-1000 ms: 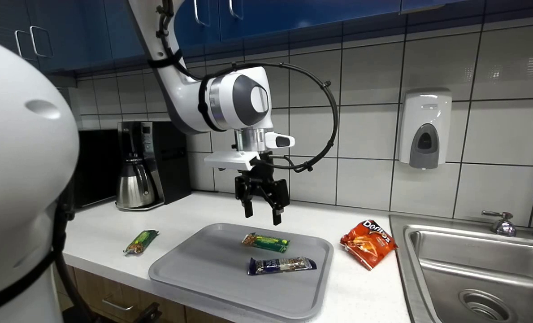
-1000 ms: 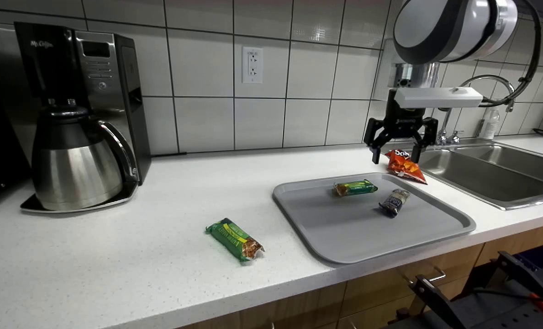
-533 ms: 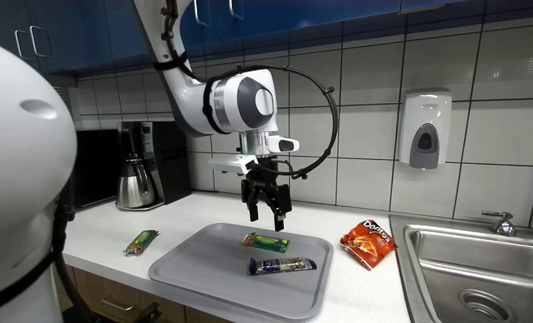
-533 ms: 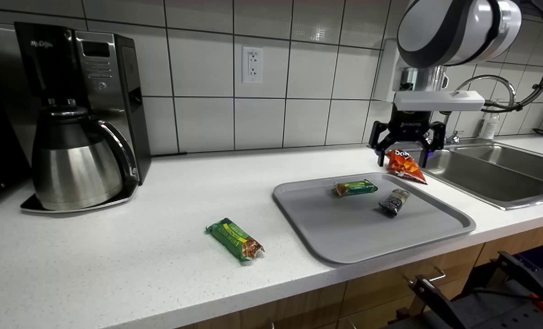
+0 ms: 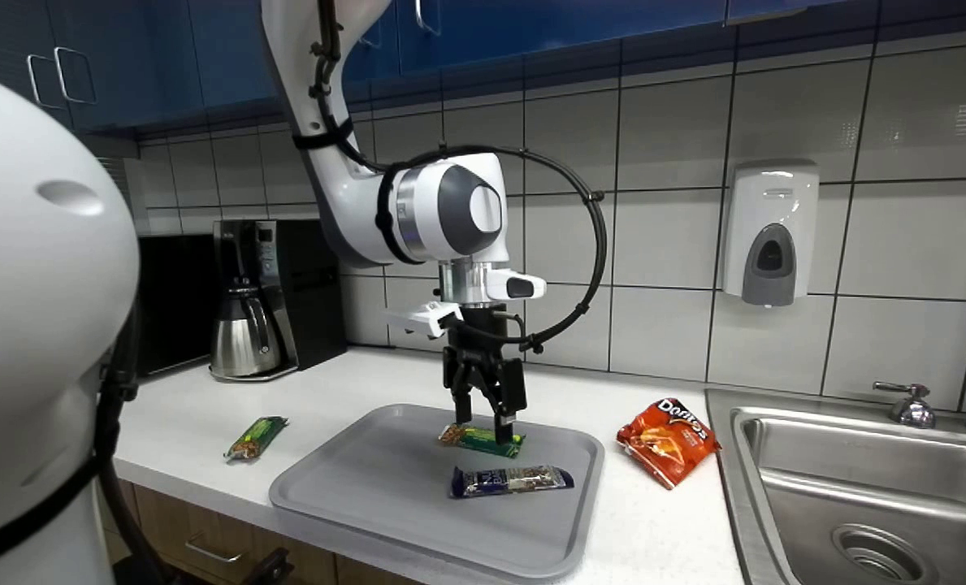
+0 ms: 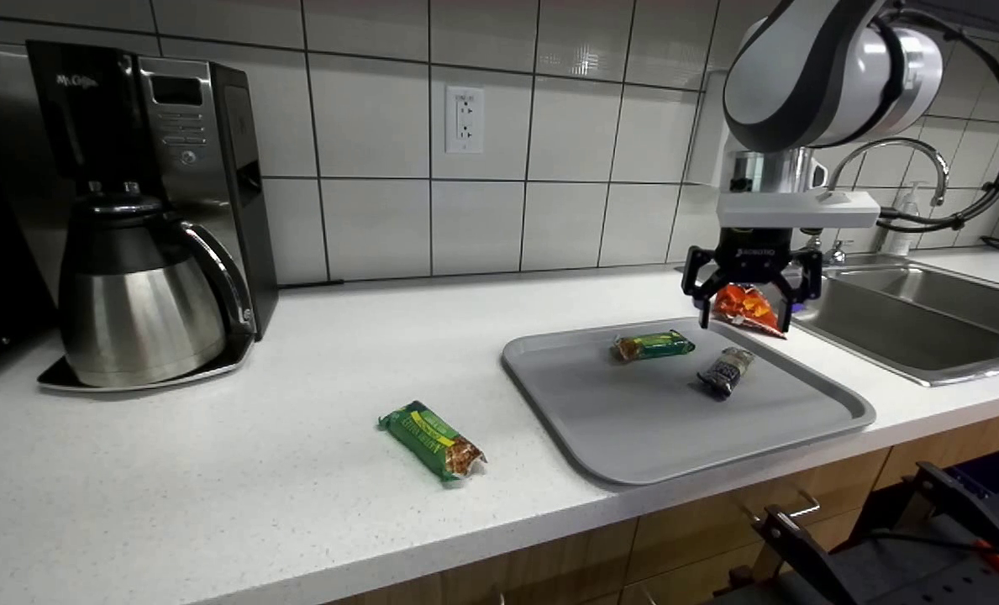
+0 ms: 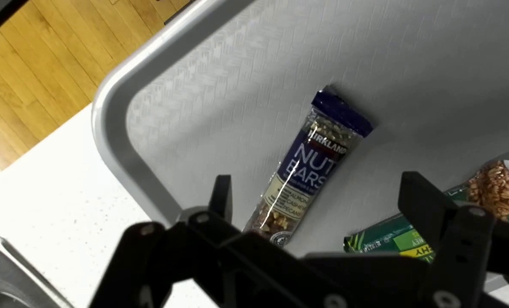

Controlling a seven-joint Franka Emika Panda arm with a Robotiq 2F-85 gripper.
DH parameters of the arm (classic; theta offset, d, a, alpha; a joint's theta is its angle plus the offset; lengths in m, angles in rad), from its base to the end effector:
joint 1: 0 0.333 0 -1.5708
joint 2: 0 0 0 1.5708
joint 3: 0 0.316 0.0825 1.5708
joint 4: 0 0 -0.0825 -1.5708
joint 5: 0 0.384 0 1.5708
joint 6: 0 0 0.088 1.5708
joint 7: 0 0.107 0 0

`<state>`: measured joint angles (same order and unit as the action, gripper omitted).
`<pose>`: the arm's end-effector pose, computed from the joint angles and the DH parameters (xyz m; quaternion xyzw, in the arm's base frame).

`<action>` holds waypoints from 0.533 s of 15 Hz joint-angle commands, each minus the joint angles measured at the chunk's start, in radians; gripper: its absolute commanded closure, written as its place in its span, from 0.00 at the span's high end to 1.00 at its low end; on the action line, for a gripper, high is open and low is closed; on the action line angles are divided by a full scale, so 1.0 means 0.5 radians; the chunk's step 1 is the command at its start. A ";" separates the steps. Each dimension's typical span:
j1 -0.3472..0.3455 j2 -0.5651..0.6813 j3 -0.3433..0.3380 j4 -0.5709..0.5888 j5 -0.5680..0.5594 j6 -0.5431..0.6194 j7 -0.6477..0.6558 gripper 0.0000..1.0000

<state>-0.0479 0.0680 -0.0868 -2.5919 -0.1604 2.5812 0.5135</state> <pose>0.4303 -0.0560 0.2270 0.9662 -0.2513 -0.0305 0.0495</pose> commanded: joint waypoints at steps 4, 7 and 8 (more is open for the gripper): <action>0.016 0.184 -0.066 0.160 0.013 -0.057 0.102 1.00; 0.036 0.260 -0.101 0.213 -0.005 -0.041 0.145 1.00; 0.044 0.285 -0.113 0.228 -0.016 -0.033 0.161 1.00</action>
<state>-0.0457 0.1698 -0.1212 -2.5227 -0.1579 2.5813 0.5519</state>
